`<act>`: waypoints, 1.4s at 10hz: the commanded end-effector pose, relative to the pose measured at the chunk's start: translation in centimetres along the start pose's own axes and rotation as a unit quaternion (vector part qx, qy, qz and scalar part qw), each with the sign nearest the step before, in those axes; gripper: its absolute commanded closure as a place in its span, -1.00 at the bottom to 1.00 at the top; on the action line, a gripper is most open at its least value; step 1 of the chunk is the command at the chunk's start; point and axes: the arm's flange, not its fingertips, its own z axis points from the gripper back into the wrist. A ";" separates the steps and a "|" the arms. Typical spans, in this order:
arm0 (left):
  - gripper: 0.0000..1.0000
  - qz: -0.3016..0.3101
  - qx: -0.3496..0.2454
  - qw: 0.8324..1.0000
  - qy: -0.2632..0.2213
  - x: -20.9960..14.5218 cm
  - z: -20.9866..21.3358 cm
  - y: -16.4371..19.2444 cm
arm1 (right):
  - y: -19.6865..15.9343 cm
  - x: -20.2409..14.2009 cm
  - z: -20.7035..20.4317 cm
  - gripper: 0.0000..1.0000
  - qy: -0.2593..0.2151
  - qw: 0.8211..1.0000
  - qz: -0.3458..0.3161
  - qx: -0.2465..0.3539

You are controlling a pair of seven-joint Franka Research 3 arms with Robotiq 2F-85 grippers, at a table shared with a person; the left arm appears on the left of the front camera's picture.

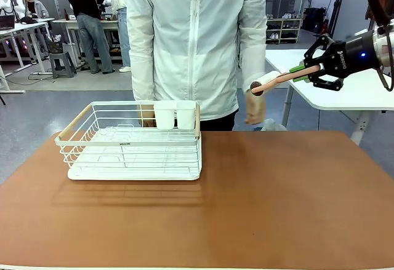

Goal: Clean the table.
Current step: Clean the table with the Lint Roller when the human lifts the Dish drying rack.

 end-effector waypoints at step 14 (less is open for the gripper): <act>-1.00 -0.007 -0.009 1.000 -0.001 0.0 0.3 0.1 | 0.2 -0.2 0.0 0.95 0.001 1.000 0.002 0.002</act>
